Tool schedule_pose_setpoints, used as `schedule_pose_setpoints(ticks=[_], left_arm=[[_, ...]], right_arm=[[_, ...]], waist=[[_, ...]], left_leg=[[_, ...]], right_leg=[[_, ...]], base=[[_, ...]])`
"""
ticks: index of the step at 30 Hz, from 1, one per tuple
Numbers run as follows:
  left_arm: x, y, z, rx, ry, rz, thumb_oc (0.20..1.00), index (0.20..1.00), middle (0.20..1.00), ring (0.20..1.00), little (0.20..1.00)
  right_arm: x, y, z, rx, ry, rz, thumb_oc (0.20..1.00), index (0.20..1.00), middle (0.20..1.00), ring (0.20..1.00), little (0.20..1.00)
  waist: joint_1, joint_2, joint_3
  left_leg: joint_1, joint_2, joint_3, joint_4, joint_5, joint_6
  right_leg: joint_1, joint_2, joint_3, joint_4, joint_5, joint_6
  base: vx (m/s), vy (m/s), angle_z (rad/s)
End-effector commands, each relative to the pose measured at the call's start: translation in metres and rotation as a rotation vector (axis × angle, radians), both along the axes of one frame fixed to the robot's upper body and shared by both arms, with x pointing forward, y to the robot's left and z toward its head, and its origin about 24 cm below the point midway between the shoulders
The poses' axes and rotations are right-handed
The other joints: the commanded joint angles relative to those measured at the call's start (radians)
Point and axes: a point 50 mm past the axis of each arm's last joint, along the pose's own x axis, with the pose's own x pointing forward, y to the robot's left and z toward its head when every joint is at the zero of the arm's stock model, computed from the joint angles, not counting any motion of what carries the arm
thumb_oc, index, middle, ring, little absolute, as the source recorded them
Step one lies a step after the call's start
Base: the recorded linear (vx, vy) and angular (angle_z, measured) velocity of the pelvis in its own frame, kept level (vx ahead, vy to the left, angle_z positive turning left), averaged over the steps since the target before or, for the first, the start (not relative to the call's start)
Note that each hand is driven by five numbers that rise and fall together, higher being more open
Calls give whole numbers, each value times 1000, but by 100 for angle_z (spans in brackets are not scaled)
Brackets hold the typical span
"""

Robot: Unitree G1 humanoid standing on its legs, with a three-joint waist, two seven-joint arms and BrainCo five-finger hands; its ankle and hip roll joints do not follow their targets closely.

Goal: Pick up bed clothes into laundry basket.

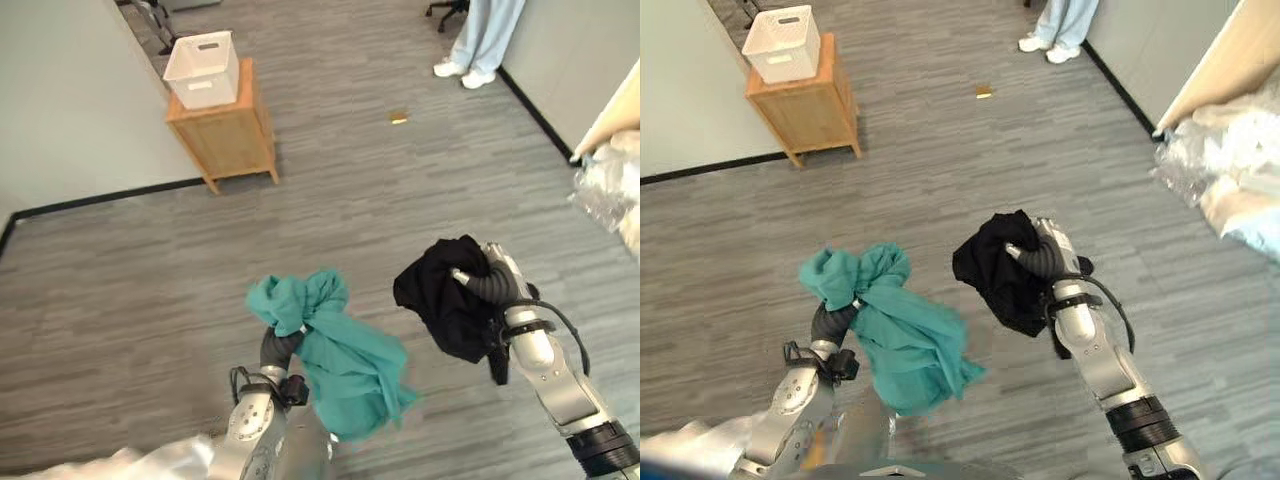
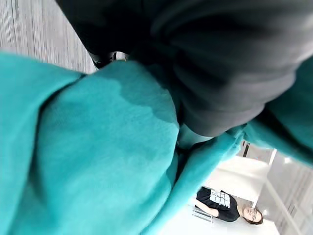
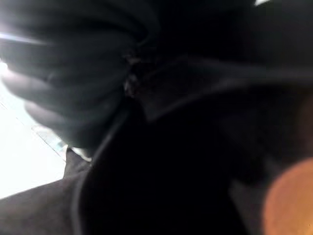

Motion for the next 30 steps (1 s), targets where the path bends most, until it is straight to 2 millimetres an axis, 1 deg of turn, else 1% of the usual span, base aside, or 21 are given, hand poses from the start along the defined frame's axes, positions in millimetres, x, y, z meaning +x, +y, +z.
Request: schedule_pose_setpoints(ticks=[1,3,4,5,6,7,8,10,11,12,14,18,19,20,21,22,24,26,28,29,30], left_arm=[[19,10,39,87,-198,62,200,200,200,200,200],[20,10,40,90,-200,65,200,200,200,200,200],[26,16,45,139,-231,111,200,200,200,200,200],[29,16,49,162,-251,119,200,200,200,200,200],[34,16,59,179,-307,131,200,200,200,200,200],[34,16,60,179,-310,134,200,200,200,200,200],[36,15,62,184,-324,136,200,200,200,200,200],[38,11,65,169,-342,139,200,200,200,200,200],[41,10,67,158,-355,160,200,200,200,200,200],[41,11,67,158,-356,161,200,200,200,200,200],[43,15,68,165,-359,187,200,200,200,200,200],[42,22,63,213,-340,202,200,200,200,200,200],[39,23,62,189,-335,218,200,200,200,200,200],[39,23,62,190,-335,218,200,200,200,200,200],[38,23,61,183,-334,221,200,200,200,200,200],[37,26,62,168,-339,238,200,200,200,200,200],[38,27,62,169,-338,234,200,200,200,200,200],[38,29,63,186,-337,224,200,200,200,200,200],[35,34,61,218,-325,220,200,200,200,200,200],[34,36,60,236,-317,227,200,200,200,200,200],[32,38,57,244,-300,234,200,200,200,200,200]], right_arm=[[1,3,48,-40,-227,33,200,200,200,200,200],[1,3,49,-39,-229,33,200,200,200,200,200],[4,9,53,-34,-242,48,200,200,200,200,200],[5,13,55,-33,-250,62,200,200,200,200,200],[6,19,62,-42,-279,83,200,200,200,200,200],[6,20,62,-42,-281,85,200,200,200,200,200],[6,23,64,-45,-295,94,200,200,200,200,200],[6,30,67,-54,-308,115,200,200,200,200,200],[9,36,68,-56,-313,123,200,200,200,200,200],[9,37,68,-56,-314,124,200,200,200,200,200],[12,38,68,-61,-310,116,200,200,200,200,200],[14,34,58,-70,-265,83,200,200,200,200,200],[14,32,55,-73,-256,79,200,200,200,200,200],[14,32,56,-73,-257,80,200,200,200,200,200],[14,32,55,-78,-251,80,200,200,200,200,200],[17,29,54,-74,-240,71,200,200,200,200,200],[17,27,53,-67,-231,60,200,200,200,200,200],[18,22,51,-69,-222,42,200,200,200,200,200],[19,18,49,-81,-213,25,200,200,200,200,200],[19,17,48,-81,-212,21,200,200,200,200,200],[21,16,46,-74,-202,10,200,200,200,200,200]], waist=[[29,-16,-23],[25,-19,-23],[-9,-4,-9],[-19,9,-1],[-50,18,20],[-55,26,24],[-72,35,29],[-101,32,28],[-137,26,27],[-139,27,27],[-153,20,22],[-156,1,6],[-159,-4,16],[-162,-6,15],[-156,-12,30],[-142,-46,51],[-137,-51,60],[-128,-51,54],[-127,-31,32],[-124,-16,27],[-116,-9,18]], left_leg=[[161,96,-209,-224,197,-251],[155,93,-211,-223,196,-247],[197,80,-265,-225,155,-232],[222,78,-296,-225,137,-235],[245,64,-362,-225,119,-243],[236,78,-347,-225,142,-240],[244,77,-379,-225,137,-248],[259,63,-443,-225,124,-264],[279,47,-517,-225,99,-277],[276,48,-517,-225,103,-277],[296,34,-573,-225,82,-289],[388,9,-616,-180,15,-298],[344,38,-563,63,-15,-354],[336,39,-565,71,-15,-354],[288,82,-526,220,21,-382],[190,161,-439,413,88,-415],[146,207,-403,461,93,-416],[111,261,-329,371,99,-399],[116,280,-290,149,124,-410],[108,289,-277,56,172,-414],[105,303,-255,-199,266,-421]], right_leg=[[-86,-307,20,229,312,133],[-98,-313,19,247,307,133],[-229,-360,26,407,334,133],[-284,-391,35,410,303,133],[-344,-435,36,334,220,110],[-345,-426,14,325,233,91],[-365,-413,33,258,199,65],[-389,-363,136,55,195,45],[-405,-306,276,-128,250,48],[-404,-305,275,-136,258,47],[-434,-284,351,-207,317,61],[-363,-328,261,-240,355,54],[-272,-363,178,-251,341,36],[-275,-364,176,-253,344,34],[-235,-374,150,-255,329,12],[-164,-377,105,-278,297,-22],[-134,-361,84,-290,280,-34],[-89,-345,47,-302,247,-36],[-39,-320,35,-315,194,-18],[-26,-307,32,-317,186,-11],[16,-307,23,-307,150,-3]], base=[[351,21,-7],[196,24,62],[329,54,101],[544,11,110],[268,-47,123],[258,-140,131],[160,-174,166],[451,-275,164],[421,-247,174],[419,-219,193],[336,-184,177],[473,-256,110],[366,-293,125],[317,-283,157],[243,-290,138],[250,-288,90],[242,-229,25],[389,-114,35],[560,64,19],[784,195,7],[579,160,0]])
